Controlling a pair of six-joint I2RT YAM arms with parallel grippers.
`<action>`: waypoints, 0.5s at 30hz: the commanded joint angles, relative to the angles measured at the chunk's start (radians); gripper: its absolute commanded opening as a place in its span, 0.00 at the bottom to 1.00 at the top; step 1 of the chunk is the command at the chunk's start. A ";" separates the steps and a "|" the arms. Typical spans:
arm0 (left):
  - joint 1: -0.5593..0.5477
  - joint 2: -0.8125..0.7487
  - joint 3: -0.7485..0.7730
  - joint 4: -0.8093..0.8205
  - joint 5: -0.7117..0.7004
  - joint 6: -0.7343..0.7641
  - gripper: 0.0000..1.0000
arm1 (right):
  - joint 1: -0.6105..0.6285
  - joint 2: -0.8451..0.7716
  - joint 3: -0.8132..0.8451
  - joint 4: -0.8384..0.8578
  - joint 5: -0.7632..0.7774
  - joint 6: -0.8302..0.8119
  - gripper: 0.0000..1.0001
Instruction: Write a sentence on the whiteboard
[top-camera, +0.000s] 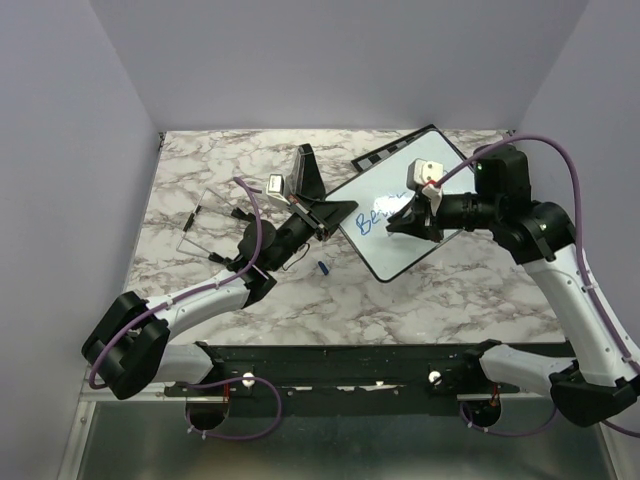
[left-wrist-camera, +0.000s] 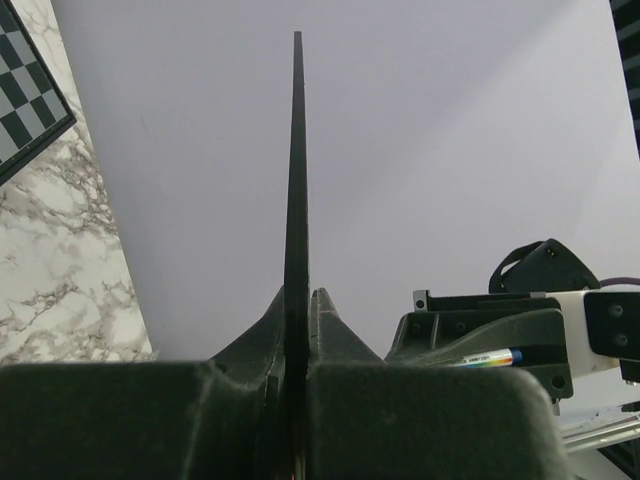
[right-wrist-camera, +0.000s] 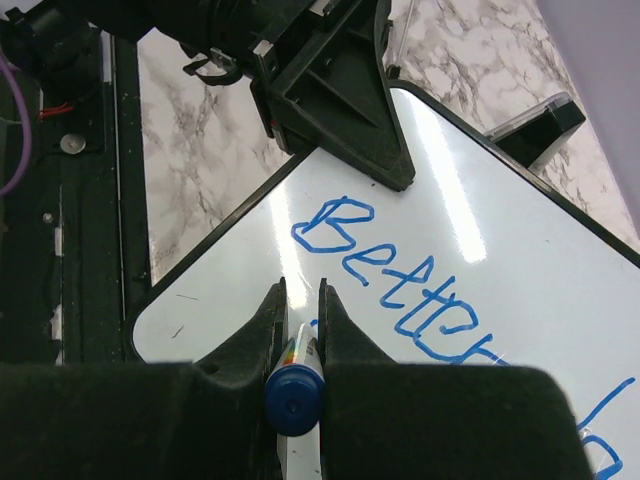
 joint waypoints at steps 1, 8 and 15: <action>-0.005 -0.020 0.019 0.206 -0.043 -0.086 0.00 | 0.005 -0.024 -0.021 -0.050 0.028 -0.029 0.01; 0.003 -0.017 0.016 0.204 -0.067 -0.088 0.00 | 0.007 -0.064 -0.060 -0.104 0.030 -0.053 0.01; 0.004 -0.013 0.009 0.204 -0.061 -0.089 0.00 | 0.007 -0.058 -0.040 -0.101 0.033 -0.049 0.01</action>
